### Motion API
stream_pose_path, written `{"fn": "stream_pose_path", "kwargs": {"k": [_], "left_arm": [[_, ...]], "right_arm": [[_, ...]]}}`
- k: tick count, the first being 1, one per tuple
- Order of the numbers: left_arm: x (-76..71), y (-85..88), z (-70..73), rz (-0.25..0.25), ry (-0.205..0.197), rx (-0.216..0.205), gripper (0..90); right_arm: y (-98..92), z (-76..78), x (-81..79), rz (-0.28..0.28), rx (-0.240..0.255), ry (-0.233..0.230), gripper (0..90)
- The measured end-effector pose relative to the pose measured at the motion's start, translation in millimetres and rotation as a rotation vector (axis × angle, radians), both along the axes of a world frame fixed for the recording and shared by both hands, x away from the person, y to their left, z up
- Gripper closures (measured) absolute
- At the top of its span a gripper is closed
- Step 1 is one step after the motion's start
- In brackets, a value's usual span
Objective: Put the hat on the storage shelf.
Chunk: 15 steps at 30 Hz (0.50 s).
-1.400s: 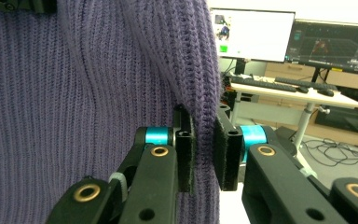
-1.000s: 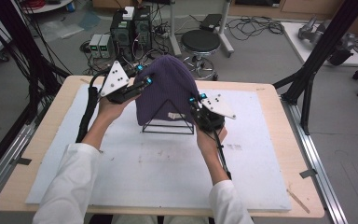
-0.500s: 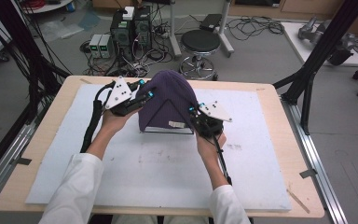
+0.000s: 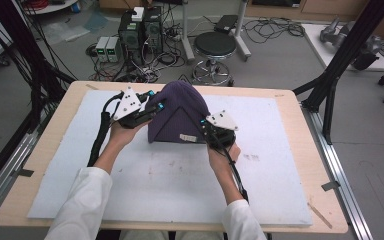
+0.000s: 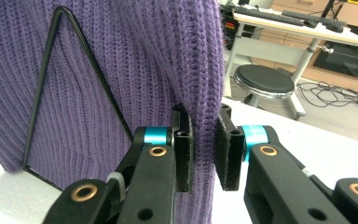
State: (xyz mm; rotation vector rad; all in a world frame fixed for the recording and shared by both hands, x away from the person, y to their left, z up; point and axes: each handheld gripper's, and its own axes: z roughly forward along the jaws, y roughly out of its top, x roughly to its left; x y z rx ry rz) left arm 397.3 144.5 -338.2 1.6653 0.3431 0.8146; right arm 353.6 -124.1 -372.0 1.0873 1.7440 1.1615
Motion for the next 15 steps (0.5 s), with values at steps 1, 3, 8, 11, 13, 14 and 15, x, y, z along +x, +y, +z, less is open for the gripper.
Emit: {"fn": "stream_pose_path", "kwargs": {"k": [1, 3, 8, 11, 13, 14, 15], "left_arm": [[-0.1, -0.4, -0.3, 0.000, -0.002, -0.001, 70.8], [-0.2, -1.2, -1.1, 0.000, -0.003, -0.004, 68.6], [-1.4, -3.2, -2.0, 0.003, 0.000, -0.010, 64.7], [-0.3, -2.2, -2.3, 0.015, 0.019, -0.048, 58.8], [0.4, 0.5, -1.8, 0.030, 0.041, -0.088, 51.6], [0.1, 2.0, -1.7, 0.036, 0.050, -0.116, 47.8], [-0.1, 3.9, -1.2, 0.039, 0.054, -0.138, 45.8]], "right_arm": [[-0.1, -0.2, 0.2, -0.003, -0.002, 0.002, 79.8], [-0.7, -0.9, 0.9, -0.008, -0.002, 0.009, 79.1], [-2.7, -2.9, 2.5, -0.015, -0.007, 0.020, 74.5], [-3.8, -1.4, 1.3, -0.023, -0.003, 0.014, 54.1], [-5.1, -0.1, 0.4, -0.059, -0.013, -0.002, 41.4], [-7.1, 0.7, -0.2, -0.056, -0.010, -0.006, 38.0], [-9.0, 1.6, -0.7, -0.057, -0.006, -0.008, 34.9]]}}
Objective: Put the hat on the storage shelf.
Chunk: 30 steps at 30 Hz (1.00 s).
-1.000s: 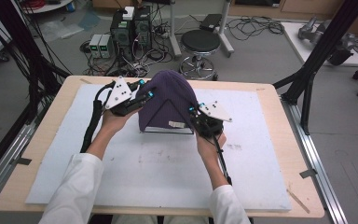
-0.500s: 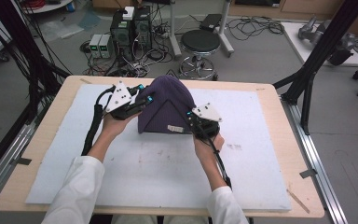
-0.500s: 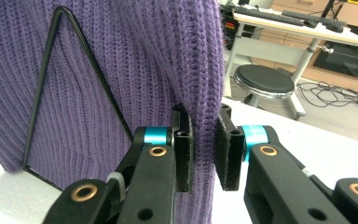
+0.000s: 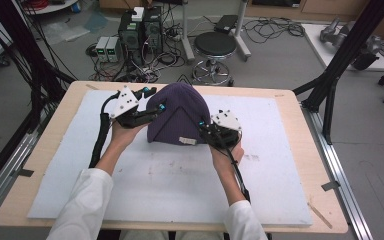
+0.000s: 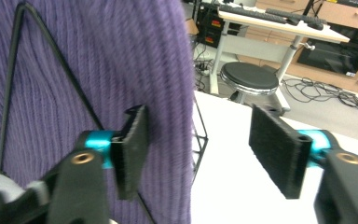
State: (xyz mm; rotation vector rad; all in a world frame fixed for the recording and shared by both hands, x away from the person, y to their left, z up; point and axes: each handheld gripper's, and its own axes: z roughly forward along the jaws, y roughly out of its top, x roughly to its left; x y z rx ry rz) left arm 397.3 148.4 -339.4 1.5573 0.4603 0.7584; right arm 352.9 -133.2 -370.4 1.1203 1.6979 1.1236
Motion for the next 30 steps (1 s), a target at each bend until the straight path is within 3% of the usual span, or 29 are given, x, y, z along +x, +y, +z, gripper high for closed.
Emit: {"fn": "stream_pose_path", "kwargs": {"k": [4, 9, 14, 19, 30], "left_arm": [[-2.0, 5.7, 2.1, 0.021, 0.010, -0.053, 38.3], [-6.6, 7.0, 4.3, 0.043, 0.009, -0.071, 34.5], [-14.3, 10.1, 9.6, 0.062, -0.007, -0.085, 30.5], [-20.0, 20.6, 13.6, 0.097, -0.023, -0.128, 30.3], [-34.3, 43.7, 18.1, 0.150, -0.061, -0.180, 29.9]], "right_arm": [[-9.0, 4.9, -2.9, -0.016, 0.030, -0.028, 24.3], [-21.8, 11.2, -4.8, -0.047, 0.042, -0.105, 16.3], [-44.9, 18.0, -6.0, -0.081, 0.116, -0.147, 12.9], [-66.8, 24.6, -12.8, -0.115, 0.155, -0.178, 12.5], [-105.7, 36.5, -30.0, -0.185, 0.237, -0.252, 12.2]]}}
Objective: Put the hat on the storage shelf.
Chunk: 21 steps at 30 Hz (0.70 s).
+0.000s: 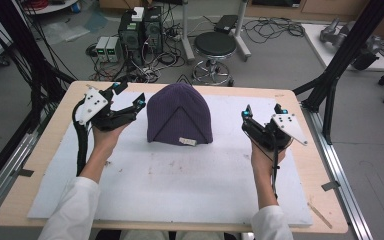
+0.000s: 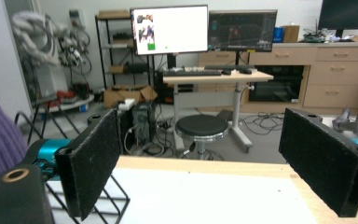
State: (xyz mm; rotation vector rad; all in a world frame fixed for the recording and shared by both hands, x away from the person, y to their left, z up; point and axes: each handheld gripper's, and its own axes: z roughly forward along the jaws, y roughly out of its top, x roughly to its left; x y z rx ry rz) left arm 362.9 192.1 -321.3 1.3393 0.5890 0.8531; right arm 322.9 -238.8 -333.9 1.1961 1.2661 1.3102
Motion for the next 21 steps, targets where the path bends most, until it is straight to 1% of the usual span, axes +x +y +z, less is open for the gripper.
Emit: {"fn": "stream_pose_path", "kwargs": {"k": [1, 2, 4, 6, 7, 8, 10, 13, 14, 15, 17, 19, 21], "left_arm": [[-2.5, 3.5, 0.8, 0.008, -0.007, -0.011, 29.9], [-4.1, 6.0, 1.1, 0.014, -0.010, -0.015, 29.9], [-8.2, 12.6, 1.6, 0.026, -0.022, -0.030, 29.9], [-11.7, 19.7, 1.1, 0.039, -0.032, -0.039, 29.9], [-13.9, 24.5, 0.3, 0.046, -0.031, -0.044, 29.9], [-15.1, 27.6, -0.6, 0.048, -0.031, -0.049, 29.7], [-19.2, 37.2, -3.6, 0.064, -0.029, -0.054, 29.7], [-26.3, 55.0, -8.4, 0.106, -0.028, -0.065, 29.4], [-27.9, 59.0, -9.7, 0.116, -0.031, -0.071, 29.4], [-30.0, 64.2, -11.2, 0.128, -0.032, -0.080, 29.4], [-34.3, 73.7, -13.8, 0.150, -0.028, -0.091, 29.2], [-38.1, 81.5, -16.3, 0.167, -0.030, -0.105, 29.2], [-41.2, 87.8, -18.8, 0.177, -0.027, -0.111, 29.2]], "right_arm": [[-2.0, 0.9, -1.9, -0.003, 0.011, -0.006, 12.2], [-5.3, 2.2, -3.9, -0.011, 0.012, -0.024, 11.9], [-8.4, 4.0, -8.1, -0.008, 0.037, -0.044, 11.7], [-11.3, 6.5, -12.2, -0.004, 0.052, -0.076, 11.7], [-11.4, 7.5, -14.7, -0.006, 0.057, -0.084, 11.7], [-12.5, 8.9, -17.0, -0.007, 0.048, -0.099, 11.7], [-13.5, 10.1, -20.9, -0.002, 0.044, -0.104, 11.7], [-15.8, 10.5, -27.7, 0.003, 0.034, -0.115, 11.7], [-17.1, 9.6, -30.4, 0.001, 0.015, -0.121, 11.8], [-18.0, 8.8, -32.0, 0.000, 0.003, -0.114, 11.8], [-21.1, 5.4, -35.5, 0.002, -0.006, -0.095, 11.8], [-25.0, 1.4, -39.0, -0.009, -0.004, -0.085, 11.8], [-29.0, -1.0, -41.1, -0.016, 0.001, -0.061, 11.8]]}}
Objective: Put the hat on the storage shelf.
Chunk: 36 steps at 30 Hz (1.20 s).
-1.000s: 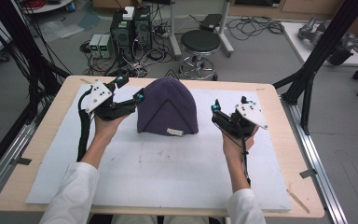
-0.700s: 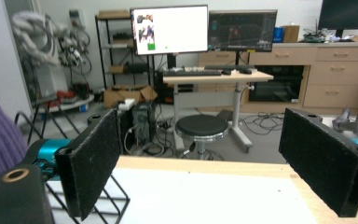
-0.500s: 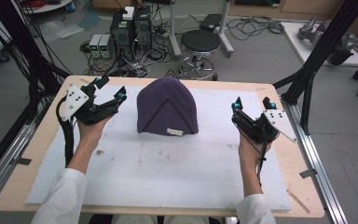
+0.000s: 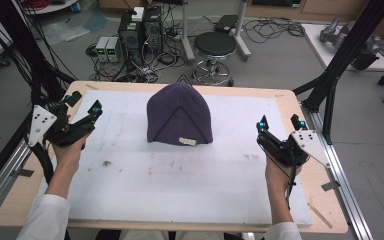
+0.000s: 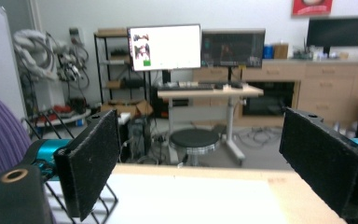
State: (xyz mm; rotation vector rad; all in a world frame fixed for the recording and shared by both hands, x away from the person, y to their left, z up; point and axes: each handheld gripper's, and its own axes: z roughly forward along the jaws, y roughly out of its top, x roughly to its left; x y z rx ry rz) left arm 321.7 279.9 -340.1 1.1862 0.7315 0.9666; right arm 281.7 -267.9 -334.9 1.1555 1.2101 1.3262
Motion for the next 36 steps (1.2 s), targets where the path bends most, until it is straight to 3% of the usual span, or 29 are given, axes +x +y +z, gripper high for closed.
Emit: {"fn": "stream_pose_path", "kwargs": {"k": [3, 19, 27, 36], "left_arm": [[-4.7, 7.4, -3.0, 0.015, 0.004, -0.006, 28.3], [-23.7, 25.9, -19.2, 0.059, 0.043, -0.017, 27.7], [-28.1, 27.0, -33.7, 0.069, 0.075, 0.003, 27.2], [-31.4, 26.4, -46.9, 0.076, 0.098, -0.008, 27.1]], "right_arm": [[-4.1, -3.8, -3.8, -0.009, 0.003, -0.004, 11.8], [-14.9, -29.1, -15.3, -0.016, 0.012, 0.094, 12.0], [-16.2, -45.9, -18.4, -0.021, 0.009, 0.126, 12.0], [-13.1, -61.5, -20.4, -0.024, -0.004, 0.132, 11.9]]}}
